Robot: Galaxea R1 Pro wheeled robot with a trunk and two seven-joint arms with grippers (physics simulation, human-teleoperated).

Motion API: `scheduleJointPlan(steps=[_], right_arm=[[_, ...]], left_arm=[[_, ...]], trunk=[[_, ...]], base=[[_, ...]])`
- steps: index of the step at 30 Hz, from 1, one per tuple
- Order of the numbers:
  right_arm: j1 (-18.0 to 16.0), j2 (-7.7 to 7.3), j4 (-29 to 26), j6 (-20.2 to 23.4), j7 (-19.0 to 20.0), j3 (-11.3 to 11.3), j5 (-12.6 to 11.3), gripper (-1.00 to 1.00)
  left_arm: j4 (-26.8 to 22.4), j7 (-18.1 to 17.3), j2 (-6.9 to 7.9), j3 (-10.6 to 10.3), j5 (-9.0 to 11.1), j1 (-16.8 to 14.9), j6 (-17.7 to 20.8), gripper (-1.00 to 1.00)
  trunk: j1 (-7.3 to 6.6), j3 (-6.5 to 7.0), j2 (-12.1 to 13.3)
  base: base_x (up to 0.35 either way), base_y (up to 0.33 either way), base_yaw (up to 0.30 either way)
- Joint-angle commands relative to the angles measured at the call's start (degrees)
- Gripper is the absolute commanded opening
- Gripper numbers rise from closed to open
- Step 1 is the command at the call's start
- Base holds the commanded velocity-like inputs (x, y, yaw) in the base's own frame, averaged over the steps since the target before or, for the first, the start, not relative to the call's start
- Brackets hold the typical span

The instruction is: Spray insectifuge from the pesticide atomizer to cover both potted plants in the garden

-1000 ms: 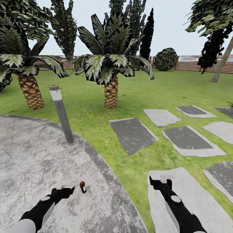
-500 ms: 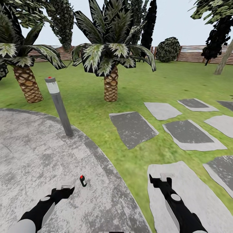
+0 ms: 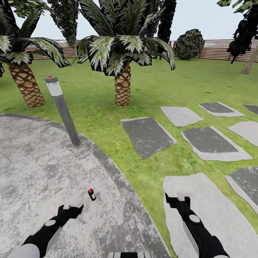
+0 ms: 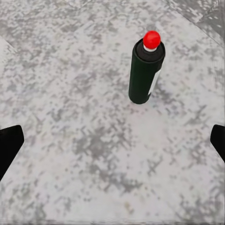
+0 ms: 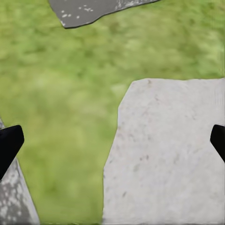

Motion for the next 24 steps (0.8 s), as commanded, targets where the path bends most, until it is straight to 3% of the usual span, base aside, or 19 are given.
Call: scheduleJointPlan(steps=[1,16,24], right_arm=[[-0.02,0.0,0.03,-0.17,-0.01,-0.03,0.05,1.0],[-0.02,0.0,0.05,-0.17,-0.01,-0.03,0.04,1.0],[-0.02,0.0,0.05,-0.17,-0.01,-0.03,0.06,1.0]], left_arm=[[0.14,-0.34,-0.02,0.4,-0.36,-0.04,-0.29,1.0],[0.49,0.02,0.03,0.41,-0.49,-0.05,-0.78,1.0],[0.51,0.2,-0.01,0.36,-0.56,-0.05,-0.84,1.0]], trunk=[[0.01,-0.27,-0.03],[0.4,-3.59,-0.23],[0.4,-3.59,-0.23]], base=[[0.0,0.0,0.0],[0.0,0.0,0.0],[0.0,0.0,0.0]])
